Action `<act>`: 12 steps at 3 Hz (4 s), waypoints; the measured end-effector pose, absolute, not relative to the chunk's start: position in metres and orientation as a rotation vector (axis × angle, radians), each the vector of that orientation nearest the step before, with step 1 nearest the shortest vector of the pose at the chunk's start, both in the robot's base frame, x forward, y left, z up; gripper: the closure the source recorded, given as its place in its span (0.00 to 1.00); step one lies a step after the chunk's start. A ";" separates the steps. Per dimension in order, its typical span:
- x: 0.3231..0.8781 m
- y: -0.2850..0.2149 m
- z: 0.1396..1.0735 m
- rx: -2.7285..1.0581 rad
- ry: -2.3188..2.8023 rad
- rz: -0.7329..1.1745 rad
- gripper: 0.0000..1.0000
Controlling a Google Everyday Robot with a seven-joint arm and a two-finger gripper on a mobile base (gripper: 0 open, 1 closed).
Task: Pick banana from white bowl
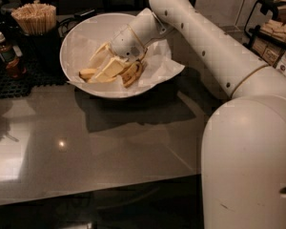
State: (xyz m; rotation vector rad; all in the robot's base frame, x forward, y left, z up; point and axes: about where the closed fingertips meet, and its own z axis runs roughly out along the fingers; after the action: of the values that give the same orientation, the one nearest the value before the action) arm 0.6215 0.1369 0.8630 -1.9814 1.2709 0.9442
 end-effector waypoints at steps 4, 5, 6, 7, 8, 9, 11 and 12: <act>0.607 0.106 0.920 -1.976 1.328 0.611 1.00; 0.599 0.088 0.932 -1.930 1.338 0.560 1.00; 0.597 0.087 0.934 -1.927 1.298 0.589 1.00; 0.598 0.094 0.926 -1.948 1.243 0.671 1.00; 0.605 0.098 0.920 -1.964 1.221 0.717 1.00; 0.614 0.098 0.917 -1.962 1.215 0.742 0.81; 0.625 0.097 0.913 -1.962 1.253 0.743 0.35; 0.628 0.101 0.907 -1.967 1.272 0.764 0.26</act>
Offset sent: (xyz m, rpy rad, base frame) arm -0.0006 -0.0114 0.0339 -0.1185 -0.1349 -0.0599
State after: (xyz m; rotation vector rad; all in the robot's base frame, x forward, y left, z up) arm 0.6276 0.1011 0.9068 -1.9672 1.2720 0.7641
